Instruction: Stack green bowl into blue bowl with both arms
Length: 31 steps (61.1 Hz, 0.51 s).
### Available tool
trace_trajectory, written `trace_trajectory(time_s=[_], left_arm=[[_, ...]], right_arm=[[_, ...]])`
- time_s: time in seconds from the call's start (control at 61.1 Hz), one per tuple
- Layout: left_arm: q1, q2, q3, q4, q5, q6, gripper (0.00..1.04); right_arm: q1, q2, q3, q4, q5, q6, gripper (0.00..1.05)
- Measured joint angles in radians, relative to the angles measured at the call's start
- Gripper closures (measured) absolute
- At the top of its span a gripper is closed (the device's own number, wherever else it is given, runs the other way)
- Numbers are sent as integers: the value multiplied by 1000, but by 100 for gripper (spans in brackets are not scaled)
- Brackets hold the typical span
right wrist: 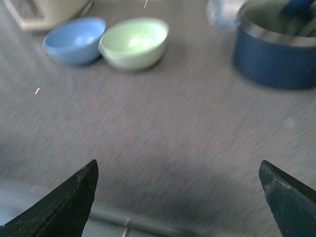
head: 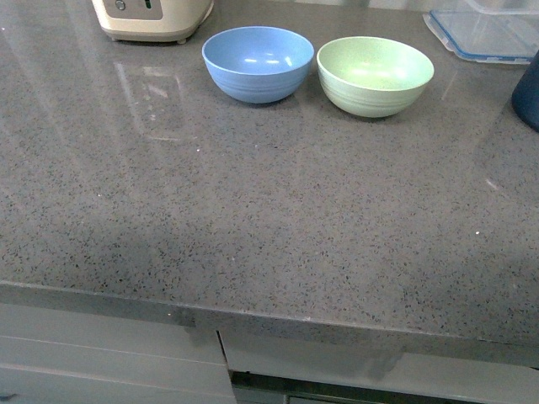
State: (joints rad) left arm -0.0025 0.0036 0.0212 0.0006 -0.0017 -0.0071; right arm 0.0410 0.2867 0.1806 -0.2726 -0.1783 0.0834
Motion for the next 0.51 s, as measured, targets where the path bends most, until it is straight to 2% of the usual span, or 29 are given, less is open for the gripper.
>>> trace_trajectory(time_s=[0.131, 0.262, 0.507], left_arm=[[0, 0, 0, 0, -2, 2, 5], [0, 0, 0, 0, -1, 2, 7], [0, 0, 0, 0, -1, 2, 7]], right_arm=[[144, 293, 163, 78, 77, 69, 10], [234, 563, 331, 154, 120, 126, 10], [259, 921, 546, 180, 163, 157, 10]])
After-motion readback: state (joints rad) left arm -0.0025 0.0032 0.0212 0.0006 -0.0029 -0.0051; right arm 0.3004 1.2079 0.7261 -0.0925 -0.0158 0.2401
